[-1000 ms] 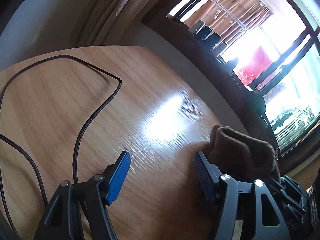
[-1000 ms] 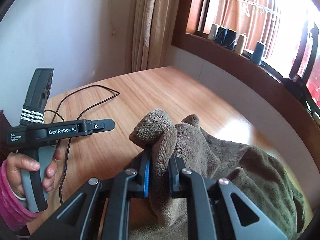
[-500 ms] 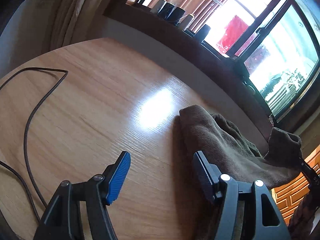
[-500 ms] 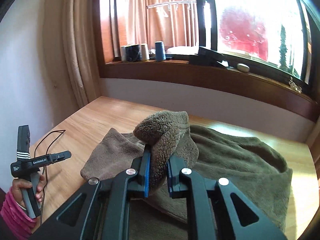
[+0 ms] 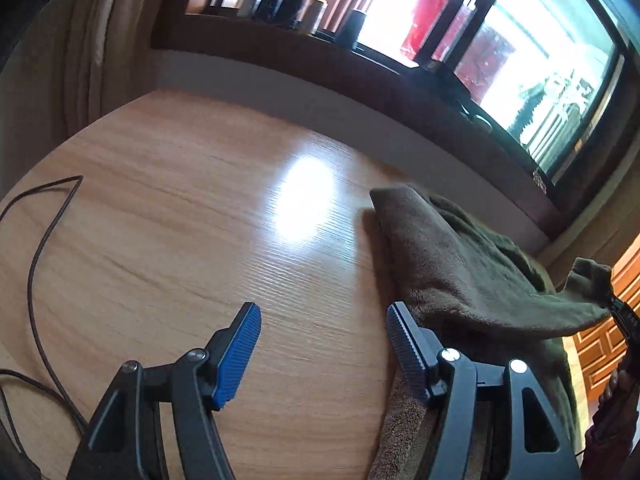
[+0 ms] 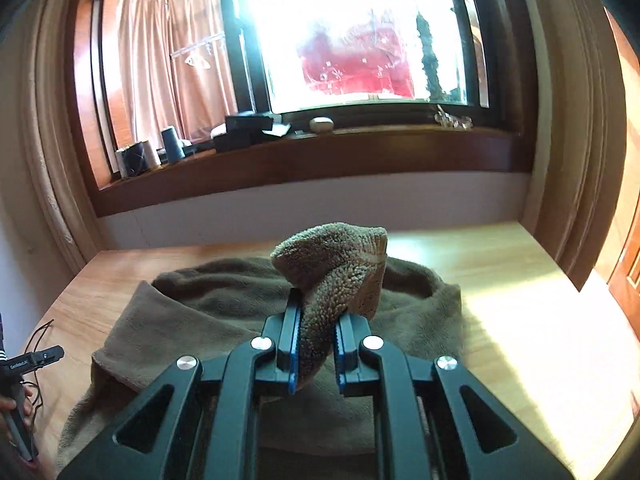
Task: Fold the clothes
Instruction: 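Lift the held fleece end with the right tool and carry it over the body, then lay the fleece end down over the body with the right tool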
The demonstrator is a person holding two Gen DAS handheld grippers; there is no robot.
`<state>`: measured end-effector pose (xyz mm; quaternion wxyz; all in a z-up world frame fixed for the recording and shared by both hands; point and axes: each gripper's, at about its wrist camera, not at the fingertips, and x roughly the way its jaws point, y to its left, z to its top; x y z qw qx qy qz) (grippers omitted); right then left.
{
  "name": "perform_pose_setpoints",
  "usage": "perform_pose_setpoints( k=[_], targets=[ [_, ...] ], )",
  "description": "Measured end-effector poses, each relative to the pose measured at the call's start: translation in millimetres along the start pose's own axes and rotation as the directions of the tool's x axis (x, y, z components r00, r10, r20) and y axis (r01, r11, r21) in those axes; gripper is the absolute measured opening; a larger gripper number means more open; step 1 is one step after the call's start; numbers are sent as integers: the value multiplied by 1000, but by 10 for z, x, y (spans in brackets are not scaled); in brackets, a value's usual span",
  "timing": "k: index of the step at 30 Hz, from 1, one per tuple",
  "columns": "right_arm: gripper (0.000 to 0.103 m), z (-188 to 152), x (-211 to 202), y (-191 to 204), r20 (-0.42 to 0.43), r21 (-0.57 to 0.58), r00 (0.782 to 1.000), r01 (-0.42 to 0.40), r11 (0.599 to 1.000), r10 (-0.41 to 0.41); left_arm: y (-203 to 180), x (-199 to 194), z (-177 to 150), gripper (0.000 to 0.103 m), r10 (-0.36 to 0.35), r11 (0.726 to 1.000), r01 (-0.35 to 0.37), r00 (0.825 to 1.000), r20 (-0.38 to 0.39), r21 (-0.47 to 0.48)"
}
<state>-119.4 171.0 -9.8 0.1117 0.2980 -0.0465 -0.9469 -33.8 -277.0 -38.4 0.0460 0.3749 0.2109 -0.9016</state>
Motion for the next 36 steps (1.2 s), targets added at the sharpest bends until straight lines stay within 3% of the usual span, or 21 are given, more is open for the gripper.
perform_pose_setpoints(
  k=[1,4,6,7,11,15,21,24,26,28,29,33,36],
  targets=[
    [23,-60,77,-109,-39,18,999,0,1000,0,-83,44,-19,67,7,999,-6,1000,-15,35],
    [49,-250,207,-413,-122,108,992,1,994,12,-321,177,-74,67,32,990,-24,998,-58,137],
    [73,-334,181,-593,-137,165,990,11,986,12,-378,270,-93,67,85,983,-71,993,-78,172],
    [76,-356,139,-674,-132,187,991,17,982,7,-347,302,-97,67,106,982,-89,990,-89,169],
    [77,-348,-57,-841,-110,181,993,62,981,-42,-176,342,-82,67,159,981,-144,980,-118,127],
    [79,-265,-241,-856,-69,153,993,104,983,-94,-162,150,46,67,144,987,-137,987,-74,86],
    [81,-224,-124,-645,-110,123,992,-52,991,66,-540,-40,204,67,47,990,-43,999,-27,134],
    [81,-272,100,-682,-160,143,986,-20,989,43,-771,147,214,67,8,985,5,997,-75,172],
    [81,-307,246,-771,-195,165,980,0,986,33,-857,317,221,67,20,983,0,995,-102,186],
    [77,-341,391,-859,-231,185,973,21,982,23,-866,503,239,67,38,985,-15,991,-132,169],
    [69,-361,464,-880,-251,185,968,20,983,28,-867,596,249,67,47,987,-24,988,-146,159],
    [24,-421,589,-828,-298,132,953,-23,991,62,-808,884,229,67,58,993,-37,980,-193,109],
    [16,-307,450,-752,-232,57,973,-5,998,18,-775,957,184,68,74,993,-55,979,-189,105]
  ],
)
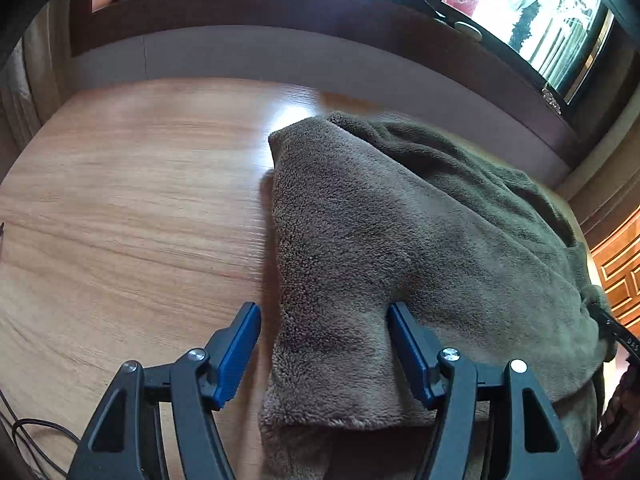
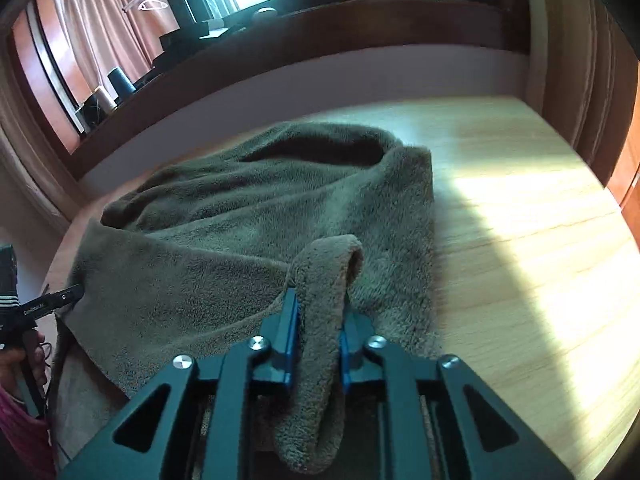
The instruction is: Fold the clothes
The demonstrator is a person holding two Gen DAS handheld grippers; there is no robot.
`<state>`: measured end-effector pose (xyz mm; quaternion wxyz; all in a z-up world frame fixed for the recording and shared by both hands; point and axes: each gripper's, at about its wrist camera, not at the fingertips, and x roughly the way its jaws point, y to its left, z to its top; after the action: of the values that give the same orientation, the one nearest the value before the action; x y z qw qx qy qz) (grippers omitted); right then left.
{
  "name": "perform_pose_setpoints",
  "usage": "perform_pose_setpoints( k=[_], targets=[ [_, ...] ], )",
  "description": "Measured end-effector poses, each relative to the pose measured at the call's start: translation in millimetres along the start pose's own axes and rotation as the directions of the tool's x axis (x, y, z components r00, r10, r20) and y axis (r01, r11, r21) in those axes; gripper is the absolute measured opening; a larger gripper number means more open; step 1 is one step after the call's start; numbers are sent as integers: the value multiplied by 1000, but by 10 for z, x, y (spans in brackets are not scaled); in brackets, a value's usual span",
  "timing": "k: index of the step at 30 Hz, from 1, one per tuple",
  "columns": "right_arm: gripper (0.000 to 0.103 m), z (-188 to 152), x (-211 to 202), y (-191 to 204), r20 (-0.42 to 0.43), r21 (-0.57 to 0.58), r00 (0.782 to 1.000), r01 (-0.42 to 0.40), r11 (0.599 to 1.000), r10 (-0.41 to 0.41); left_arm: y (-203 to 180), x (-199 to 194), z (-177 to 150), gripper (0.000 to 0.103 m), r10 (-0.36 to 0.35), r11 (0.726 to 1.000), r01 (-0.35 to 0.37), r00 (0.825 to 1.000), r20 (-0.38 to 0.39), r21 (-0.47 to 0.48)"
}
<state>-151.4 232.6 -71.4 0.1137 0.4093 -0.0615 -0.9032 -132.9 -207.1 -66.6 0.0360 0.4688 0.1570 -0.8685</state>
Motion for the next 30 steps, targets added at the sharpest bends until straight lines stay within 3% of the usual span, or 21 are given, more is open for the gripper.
perform_pose_setpoints(
  k=[3,6,11,16,19,20,21,25,27,30],
  targets=[
    [16,135,-198,88,106,-43,994,36,998,-31,27,-15,-29,70,3,1000,-2,1000,18,-17],
    [16,214,-134,121,122,-72,991,68,995,-59,59,-3,-63,73,2,999,0,999,36,-47],
    [16,108,307,-69,-4,-35,996,91,995,-91,90,-17,-96,77,14,999,-10,998,63,-53],
    [28,60,310,-220,-41,33,997,72,997,-71,23,-162,-64,77,38,999,-35,995,90,-27],
    [58,111,126,-112,26,2,988,149,989,-149,-89,-350,-11,77,20,1000,-21,989,149,10],
    [74,128,50,-65,59,-11,982,179,984,-178,-137,-403,7,77,0,1000,-5,986,164,26],
    [81,138,-6,-7,84,-29,982,173,984,-170,-183,-437,19,77,-22,999,15,985,173,43],
    [81,153,-134,241,131,-110,991,37,993,-23,-438,-268,76,77,-50,993,34,989,142,115],
    [81,131,-60,311,86,-130,993,-70,989,82,-571,-106,107,77,-39,989,22,993,113,149],
    [81,60,217,314,-3,-133,997,-80,988,81,-634,113,123,77,22,984,-38,996,92,177]
  ],
)
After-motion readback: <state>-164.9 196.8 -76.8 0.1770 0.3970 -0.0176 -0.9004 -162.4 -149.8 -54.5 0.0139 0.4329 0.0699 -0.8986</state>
